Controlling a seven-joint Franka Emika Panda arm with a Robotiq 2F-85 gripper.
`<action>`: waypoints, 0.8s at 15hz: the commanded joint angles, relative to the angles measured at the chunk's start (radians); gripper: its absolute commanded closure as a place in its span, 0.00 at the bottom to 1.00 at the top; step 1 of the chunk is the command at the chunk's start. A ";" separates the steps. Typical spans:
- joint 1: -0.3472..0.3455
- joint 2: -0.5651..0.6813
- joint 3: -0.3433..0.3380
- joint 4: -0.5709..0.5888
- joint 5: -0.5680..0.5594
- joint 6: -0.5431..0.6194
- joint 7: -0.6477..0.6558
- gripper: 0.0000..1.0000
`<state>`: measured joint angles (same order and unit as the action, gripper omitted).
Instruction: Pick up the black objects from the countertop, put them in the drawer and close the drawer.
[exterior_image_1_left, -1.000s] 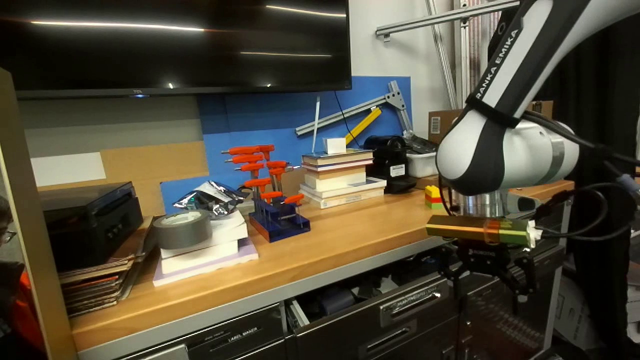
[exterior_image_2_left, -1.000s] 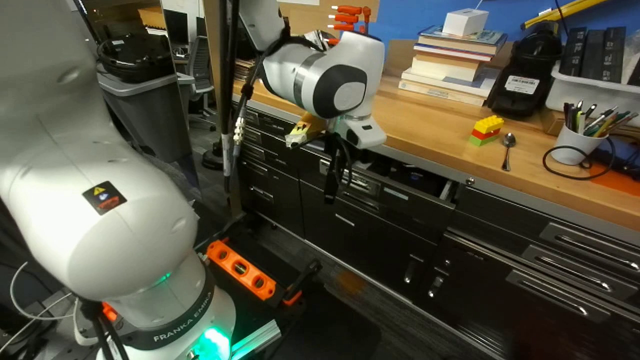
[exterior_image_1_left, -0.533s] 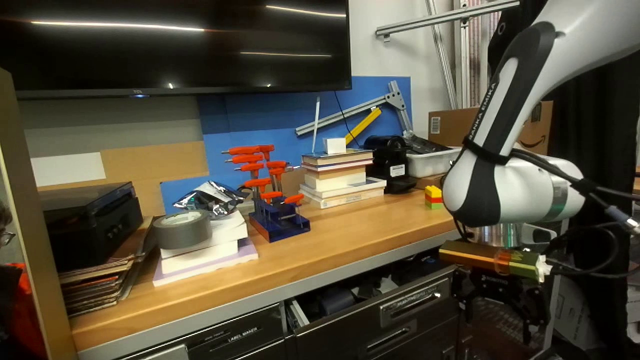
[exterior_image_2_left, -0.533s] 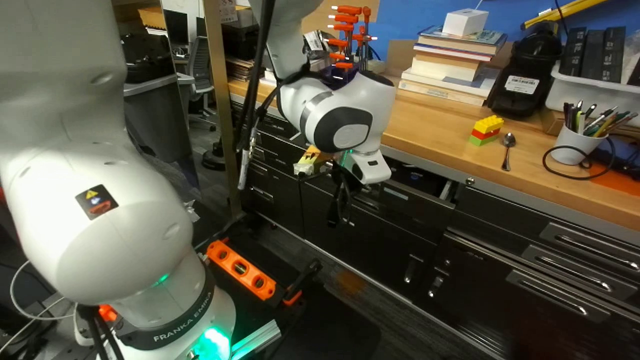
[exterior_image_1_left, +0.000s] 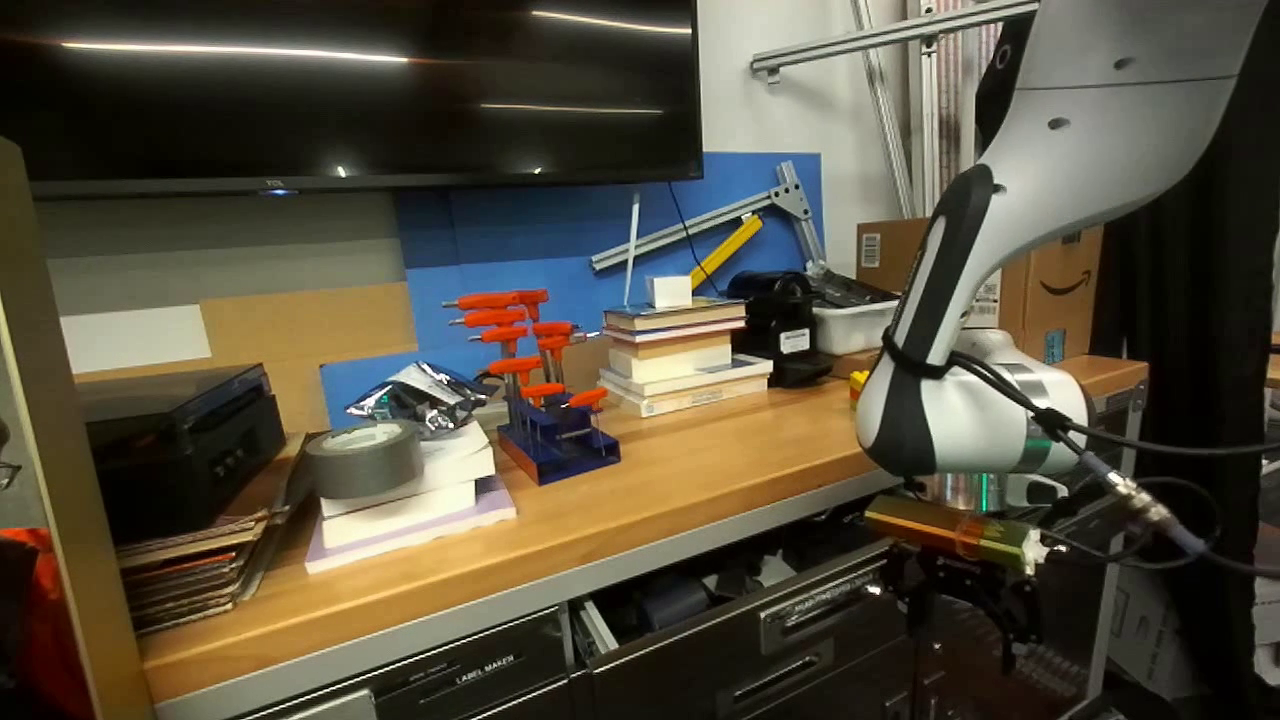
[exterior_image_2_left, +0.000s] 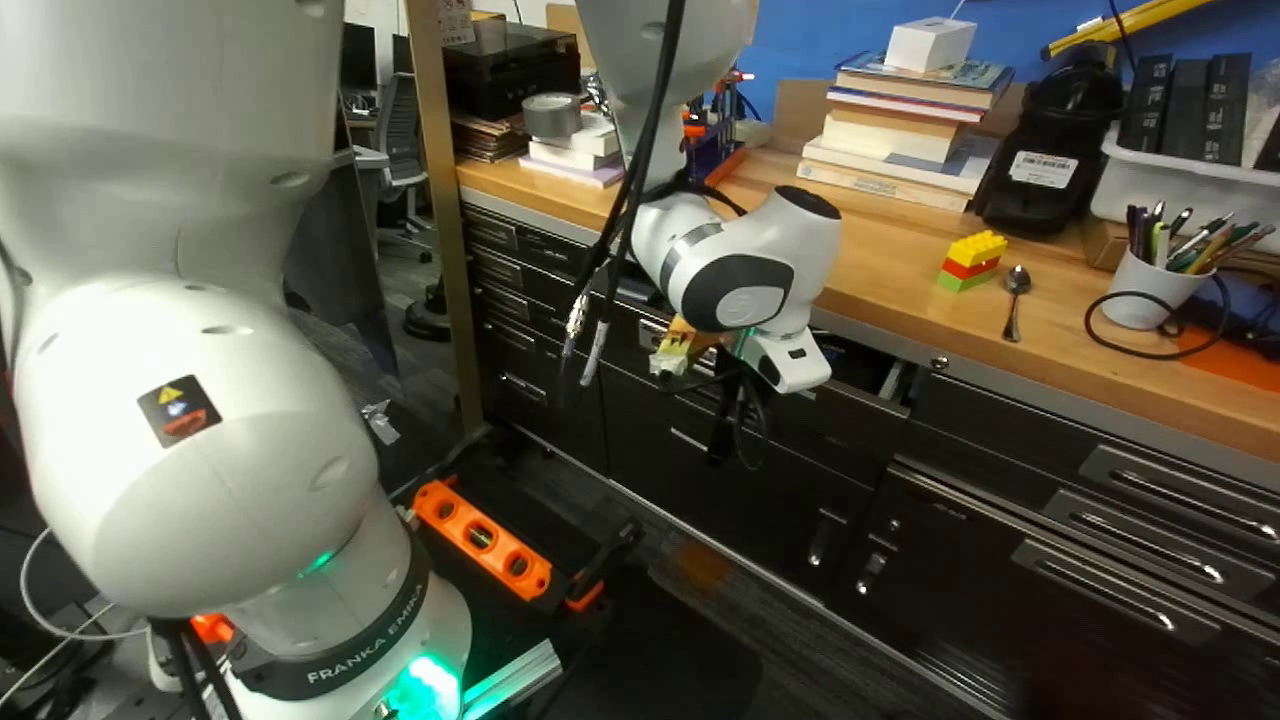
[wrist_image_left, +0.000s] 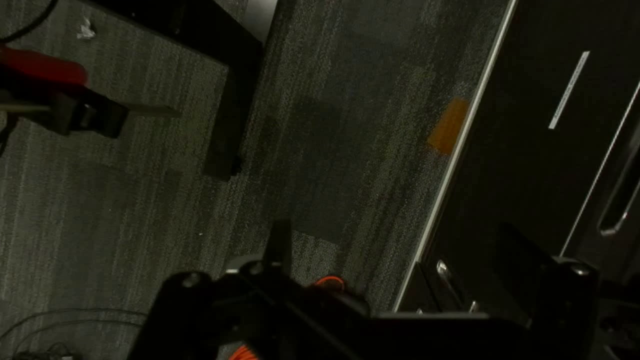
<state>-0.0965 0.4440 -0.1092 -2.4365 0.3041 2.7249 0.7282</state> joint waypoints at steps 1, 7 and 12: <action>-0.002 0.107 -0.003 0.130 0.023 0.012 -0.042 0.00; 0.002 0.188 0.027 0.258 0.048 0.090 -0.060 0.00; 0.010 0.221 0.050 0.330 0.062 0.137 -0.074 0.00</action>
<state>-0.0974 0.6327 -0.0797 -2.1790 0.3286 2.8179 0.6839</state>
